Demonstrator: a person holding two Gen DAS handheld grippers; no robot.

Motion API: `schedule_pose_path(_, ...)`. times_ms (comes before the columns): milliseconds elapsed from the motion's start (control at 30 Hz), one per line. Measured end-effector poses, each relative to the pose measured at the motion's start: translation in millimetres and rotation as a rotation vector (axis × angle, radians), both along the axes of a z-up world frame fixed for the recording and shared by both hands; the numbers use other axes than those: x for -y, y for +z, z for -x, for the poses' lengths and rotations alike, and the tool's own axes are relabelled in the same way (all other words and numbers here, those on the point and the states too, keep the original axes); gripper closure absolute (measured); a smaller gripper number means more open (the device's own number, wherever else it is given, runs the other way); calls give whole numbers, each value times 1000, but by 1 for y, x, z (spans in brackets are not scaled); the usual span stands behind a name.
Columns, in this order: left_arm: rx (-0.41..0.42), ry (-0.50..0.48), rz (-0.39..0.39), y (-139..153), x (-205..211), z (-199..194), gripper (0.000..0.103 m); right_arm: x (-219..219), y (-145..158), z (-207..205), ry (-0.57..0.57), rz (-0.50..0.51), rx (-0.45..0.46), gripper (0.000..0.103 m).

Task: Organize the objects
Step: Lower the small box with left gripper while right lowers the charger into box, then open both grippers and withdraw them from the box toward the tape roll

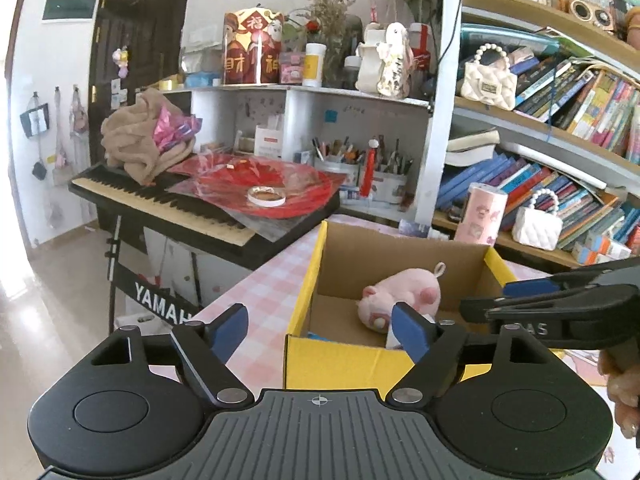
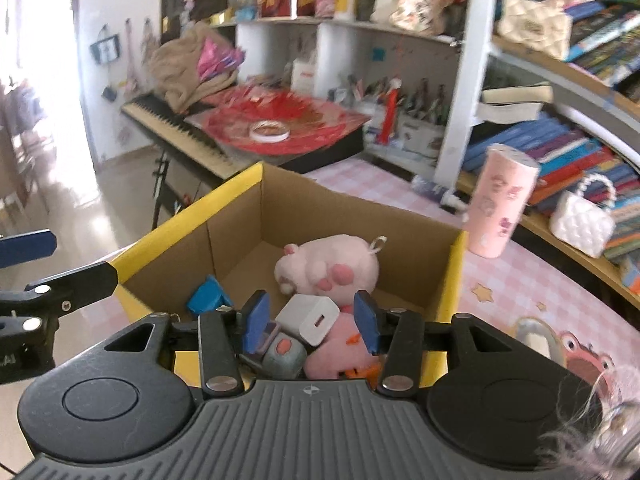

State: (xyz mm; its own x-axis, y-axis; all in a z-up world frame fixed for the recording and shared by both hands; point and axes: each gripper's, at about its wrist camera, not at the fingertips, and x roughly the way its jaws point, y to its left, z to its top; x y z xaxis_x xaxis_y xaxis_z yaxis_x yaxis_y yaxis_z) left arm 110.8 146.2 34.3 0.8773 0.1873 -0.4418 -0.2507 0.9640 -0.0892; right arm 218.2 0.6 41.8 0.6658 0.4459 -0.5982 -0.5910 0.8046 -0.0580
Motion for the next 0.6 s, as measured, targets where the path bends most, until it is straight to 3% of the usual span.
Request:
schedule_pose_path(200, -18, -56, 2, -3, 0, 20, 21, 18, 0, 39, -113, -27, 19, 52)
schedule_pose_path(600, -92, -153, 1, -18, 9, 62, 17, 35, -31, 116, -290, 14, 8, 43)
